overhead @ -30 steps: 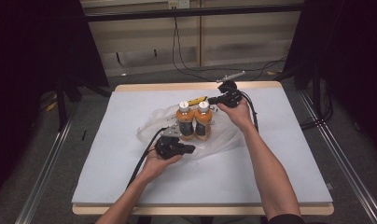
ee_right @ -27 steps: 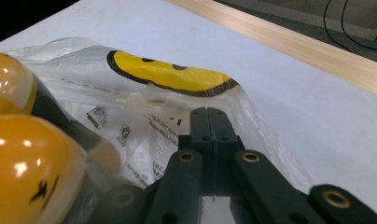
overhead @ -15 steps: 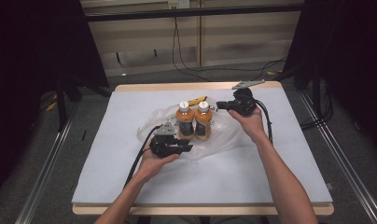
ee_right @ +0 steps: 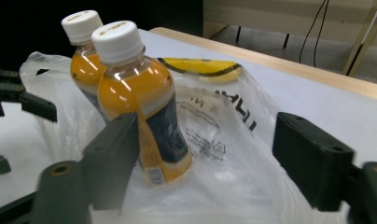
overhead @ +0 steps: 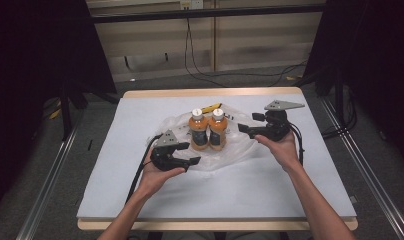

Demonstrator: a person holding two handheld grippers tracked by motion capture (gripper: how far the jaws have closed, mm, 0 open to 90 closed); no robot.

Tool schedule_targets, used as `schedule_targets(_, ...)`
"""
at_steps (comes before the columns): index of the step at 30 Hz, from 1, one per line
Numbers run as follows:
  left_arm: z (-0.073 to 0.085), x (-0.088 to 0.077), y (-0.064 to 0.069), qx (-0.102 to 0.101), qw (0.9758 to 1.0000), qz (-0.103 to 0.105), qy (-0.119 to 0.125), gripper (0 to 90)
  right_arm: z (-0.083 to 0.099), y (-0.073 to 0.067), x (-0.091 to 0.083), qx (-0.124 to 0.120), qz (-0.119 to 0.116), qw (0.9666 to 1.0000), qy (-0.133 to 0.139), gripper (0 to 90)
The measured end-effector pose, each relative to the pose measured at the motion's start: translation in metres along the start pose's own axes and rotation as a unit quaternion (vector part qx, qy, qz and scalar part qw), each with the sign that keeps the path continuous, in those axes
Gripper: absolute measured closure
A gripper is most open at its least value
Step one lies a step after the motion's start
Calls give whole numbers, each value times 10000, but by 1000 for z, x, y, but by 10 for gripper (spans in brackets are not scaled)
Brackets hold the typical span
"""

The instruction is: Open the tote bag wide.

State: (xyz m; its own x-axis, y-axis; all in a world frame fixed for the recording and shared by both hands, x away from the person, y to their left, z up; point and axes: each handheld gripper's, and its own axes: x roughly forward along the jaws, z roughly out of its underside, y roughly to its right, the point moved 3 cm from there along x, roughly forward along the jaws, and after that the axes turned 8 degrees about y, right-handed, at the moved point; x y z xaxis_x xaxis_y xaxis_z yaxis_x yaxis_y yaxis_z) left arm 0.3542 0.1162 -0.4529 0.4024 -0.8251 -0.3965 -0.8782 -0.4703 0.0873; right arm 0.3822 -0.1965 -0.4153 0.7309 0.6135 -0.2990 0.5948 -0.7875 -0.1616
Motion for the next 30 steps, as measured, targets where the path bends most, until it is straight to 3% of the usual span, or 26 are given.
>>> schedule_targets(3, 5, -17, 0, 79, 9998, -196, 6, 211, 7, -4, -14, -97, 61, 9999, 7, 158)
schedule_targets(7, 6, -29, 1, -7, 9994, -358, 17, 137, 15, -6, -31, -99, 91, 9999, 39, 129)
schedule_targets(8, 5, -38, 5, 145, 9991, -401, 1, 135, 20, -6, -40, -18, 34, 10000, 46, 113)
schedule_targets(13, 11, -53, 7, 242, 9982, -543, -75, 118, 29, -6, -64, -7, 237, 9997, 11, 97)
schedule_targets(16, 23, -71, 3, 64, 9972, -749, -61, 97, 34, -5, -83, 60, 340, 9994, 96, 94)
schedule_targets(22, 37, -94, -1, -197, 9957, -903, -27, 56, 41, -4, -113, 190, 461, 9984, 266, 84)
schedule_targets(27, 45, -109, 1, -93, 9941, -1081, -91, 48, 51, -7, -128, 197, 594, 9978, 220, 51)
schedule_targets(30, 53, -120, 4, -220, 9931, -1151, -22, 47, 58, -8, -140, 311, 679, 9968, 277, 40)
